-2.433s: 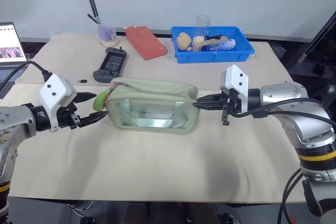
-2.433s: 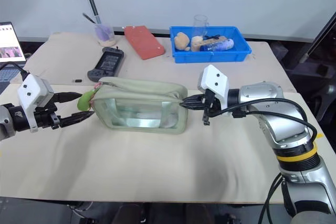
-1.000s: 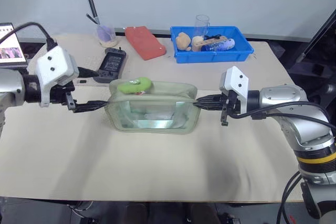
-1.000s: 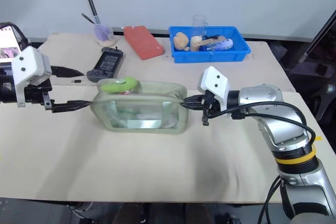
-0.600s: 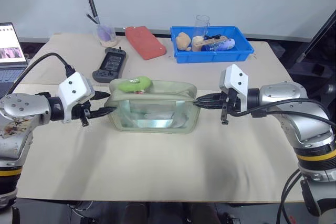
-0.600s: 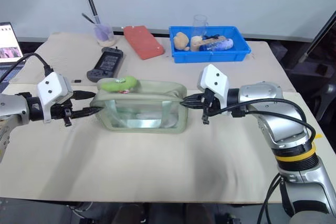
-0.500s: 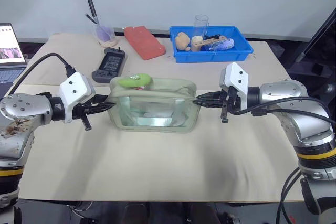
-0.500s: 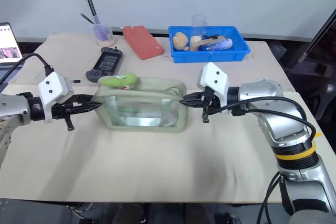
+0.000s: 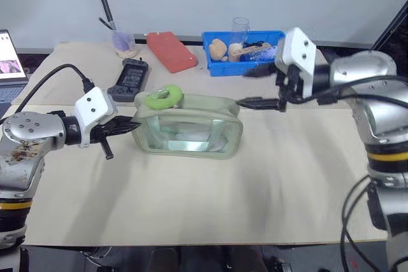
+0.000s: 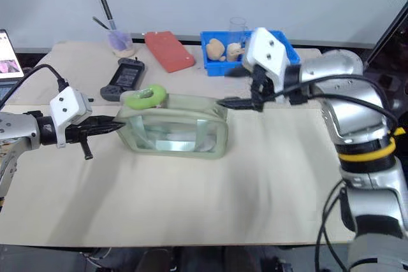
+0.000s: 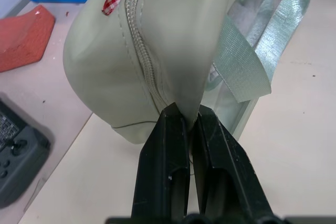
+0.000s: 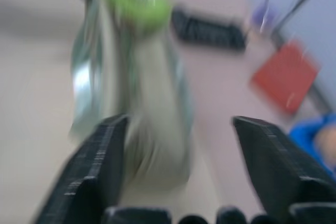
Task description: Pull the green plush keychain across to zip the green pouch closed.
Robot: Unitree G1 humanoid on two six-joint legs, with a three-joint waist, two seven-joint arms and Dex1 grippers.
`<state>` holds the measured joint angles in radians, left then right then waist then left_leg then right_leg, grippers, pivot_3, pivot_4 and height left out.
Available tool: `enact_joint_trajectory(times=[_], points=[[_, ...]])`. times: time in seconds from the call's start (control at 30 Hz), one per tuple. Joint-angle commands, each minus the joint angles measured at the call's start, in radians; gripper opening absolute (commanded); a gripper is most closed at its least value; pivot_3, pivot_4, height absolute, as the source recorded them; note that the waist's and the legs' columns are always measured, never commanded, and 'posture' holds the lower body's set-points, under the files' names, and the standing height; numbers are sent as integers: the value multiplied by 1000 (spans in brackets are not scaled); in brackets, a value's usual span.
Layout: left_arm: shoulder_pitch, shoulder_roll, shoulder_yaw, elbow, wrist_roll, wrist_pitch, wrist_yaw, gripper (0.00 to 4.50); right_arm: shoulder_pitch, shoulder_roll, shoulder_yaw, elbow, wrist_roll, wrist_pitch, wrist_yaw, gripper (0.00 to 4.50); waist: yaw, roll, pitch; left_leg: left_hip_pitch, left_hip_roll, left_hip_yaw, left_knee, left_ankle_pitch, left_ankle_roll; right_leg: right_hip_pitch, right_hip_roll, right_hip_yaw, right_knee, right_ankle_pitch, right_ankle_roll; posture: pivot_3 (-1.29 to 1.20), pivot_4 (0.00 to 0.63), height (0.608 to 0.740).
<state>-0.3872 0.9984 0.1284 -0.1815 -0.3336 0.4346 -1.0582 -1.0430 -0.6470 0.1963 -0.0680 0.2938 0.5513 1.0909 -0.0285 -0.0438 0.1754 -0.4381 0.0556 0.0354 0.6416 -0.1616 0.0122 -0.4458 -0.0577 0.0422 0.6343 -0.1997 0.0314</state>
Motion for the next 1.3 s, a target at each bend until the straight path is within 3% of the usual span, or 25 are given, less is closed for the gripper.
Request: enact_joint_trajectory(times=[0.03, 0.2, 0.37, 0.47, 0.73, 0.83, 1.13, 1.3], points=[[-19, 10, -3, -15, 10, -12, 0, 0, -69, 139, 63, 30, -39, -23, -78, 4466, -1, 0, 0, 0, 0, 0, 0, 0, 0, -1, 0, 0, 1, 0, 0, 0, 150, 740], [-11, 12, -7, -27, 10, -6, 0, 0, -129, 302, 156, 102, -98, -46, -99, 4466, 14, 0, 0, -6, -2, 0, 1, 0, 0, -10, -1, 1, 10, -1, -1, 0, 150, 740], [11, 20, -6, -47, 11, -7, -5, 0, -145, 348, 210, 189, -168, -105, -94, 4466, 16, 0, 0, -6, -2, 0, 1, 1, -1, -10, -1, 1, 10, -1, -1, 0, 150, 740], [16, 23, -2, -52, 8, -5, -5, 0, -146, 365, 199, 212, -173, -96, -99, 3697, 14, 0, 0, -6, -2, 0, 1, 1, -2, -10, -1, 1, 10, -1, -1, 0, 150, 740], [5, 16, -8, -52, 6, -9, 2, 0, -145, 359, 188, 207, -176, -94, -73, 892, 13, 0, 0, -6, -2, 0, 1, 1, -2, -10, -1, 0, 12, -2, -2, 0, 150, 740], [-2, 11, -18, -42, 10, -14, 2, 0, -143, 346, 164, 190, -158, -73, -63, 82, 14, 0, 0, -6, -2, 0, 1, 1, -2, -10, -1, 0, 12, -2, -2, 0, 150, 740], [1, 8, -18, -4, 30, -48, 10, 0, -121, 163, 5, 85, -146, 14, -110, 82, 17, 0, 0, -6, -2, 0, 1, 1, -2, -10, -1, 0, 11, -2, -2, 0, 150, 740], [18, 1, -3, 27, 49, -88, 33, 0, 15, -23, -69, 29, -201, 58, -166, 82, 20, 0, 0, -6, -2, 0, 1, 1, -2, -10, -2, 0, 10, -2, -2, 0, 150, 740]])
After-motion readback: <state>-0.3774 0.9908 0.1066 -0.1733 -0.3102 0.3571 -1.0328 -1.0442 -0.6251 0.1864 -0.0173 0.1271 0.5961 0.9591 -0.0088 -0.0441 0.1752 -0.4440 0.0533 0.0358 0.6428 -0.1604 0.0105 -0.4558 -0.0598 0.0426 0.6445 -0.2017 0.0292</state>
